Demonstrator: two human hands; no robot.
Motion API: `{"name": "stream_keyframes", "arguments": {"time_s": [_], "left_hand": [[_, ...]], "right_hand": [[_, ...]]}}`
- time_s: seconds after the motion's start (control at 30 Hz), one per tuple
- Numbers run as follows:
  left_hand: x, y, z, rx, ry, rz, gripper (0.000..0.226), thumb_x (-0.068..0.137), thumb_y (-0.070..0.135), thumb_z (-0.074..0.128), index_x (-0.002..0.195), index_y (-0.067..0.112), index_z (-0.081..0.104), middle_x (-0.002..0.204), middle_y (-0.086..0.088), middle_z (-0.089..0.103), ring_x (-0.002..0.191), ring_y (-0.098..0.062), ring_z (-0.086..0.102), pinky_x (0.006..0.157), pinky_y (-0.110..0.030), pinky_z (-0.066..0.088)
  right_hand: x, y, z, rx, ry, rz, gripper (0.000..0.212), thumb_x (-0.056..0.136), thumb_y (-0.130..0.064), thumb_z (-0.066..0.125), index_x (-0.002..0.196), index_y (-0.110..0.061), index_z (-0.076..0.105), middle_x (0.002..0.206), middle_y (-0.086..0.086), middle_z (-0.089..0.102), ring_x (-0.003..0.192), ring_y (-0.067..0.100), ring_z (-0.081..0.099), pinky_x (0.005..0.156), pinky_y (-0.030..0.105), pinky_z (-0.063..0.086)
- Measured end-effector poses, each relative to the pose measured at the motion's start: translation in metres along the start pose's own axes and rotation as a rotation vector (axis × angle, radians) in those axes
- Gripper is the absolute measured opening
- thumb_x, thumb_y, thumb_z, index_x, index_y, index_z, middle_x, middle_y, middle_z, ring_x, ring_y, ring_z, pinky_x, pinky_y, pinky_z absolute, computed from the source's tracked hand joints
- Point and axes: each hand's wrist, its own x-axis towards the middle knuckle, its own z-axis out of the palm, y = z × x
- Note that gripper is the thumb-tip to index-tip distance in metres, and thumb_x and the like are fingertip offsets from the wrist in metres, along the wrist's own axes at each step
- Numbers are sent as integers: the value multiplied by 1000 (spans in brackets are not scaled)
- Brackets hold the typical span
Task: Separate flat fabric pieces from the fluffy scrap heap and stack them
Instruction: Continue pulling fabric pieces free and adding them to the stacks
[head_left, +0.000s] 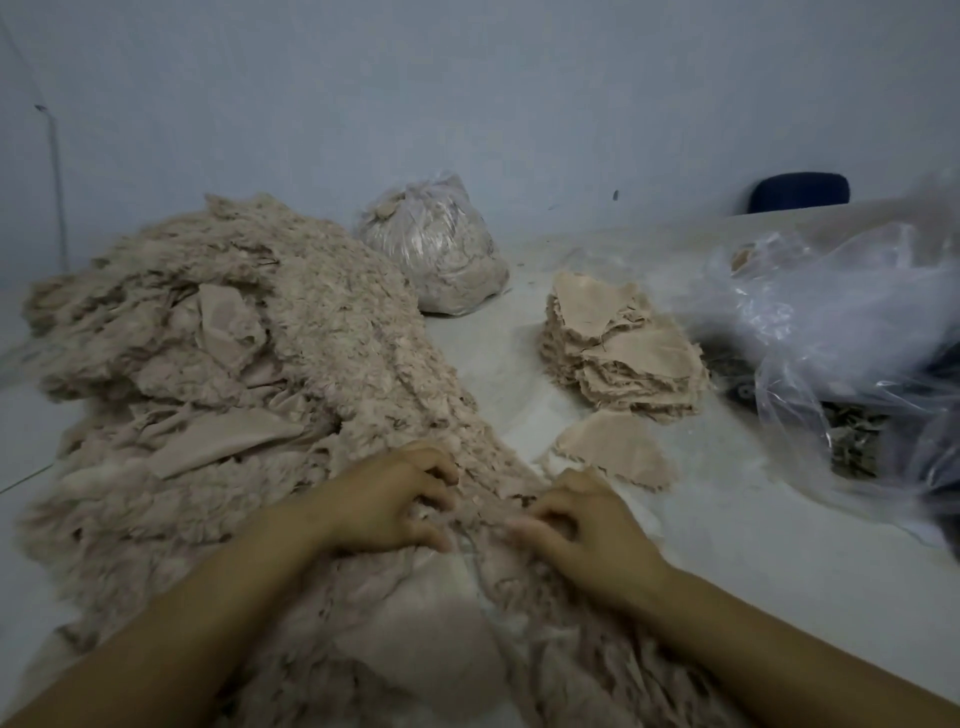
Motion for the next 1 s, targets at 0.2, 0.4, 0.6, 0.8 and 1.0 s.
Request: {"name": "stream_keyframes", "arguments": {"time_s": [0.2,0.4,0.6,0.8,1.0], "left_hand": [[4,4,18,-394,327,-24,14,90,14,59,79,8,64,90,3,66,90,-9,59,83,-30,47],[17,15,16,-561,350,-193,27,100,31,41,74,20,39,68,5,40,59,-2,36,56,-20,29],[35,19,14,-464,266,-230,35,100,26,42,67,18,38,66,2,39,61,-10,38,55,-17,28],[61,60,3,-773,161,-110,25,87,44,62,67,28,59,63,15,60,57,1,54,57,-14,42],[49,35,13,-1013,55,-199,32,95,26,51,66,11,52,38,6,38,31,-6,27,38,-16,26]], "right_hand": [[19,-40,39,166,-61,83,36,83,-45,68,59,-26,48,65,-11,45,65,4,44,63,26,37],[28,-24,20,646,312,288,28,95,-22,56,68,-22,51,59,-8,47,55,5,42,58,24,37],[37,6,-28,736,487,384,27,93,-22,60,66,-20,64,61,-2,62,54,11,53,49,20,40],[49,14,-34,688,488,308,23,89,-19,64,67,-21,67,57,-12,64,50,-1,53,48,13,42],[48,46,-60,646,682,357,21,87,-21,68,66,-25,70,70,-17,69,73,1,61,71,21,46]]}}
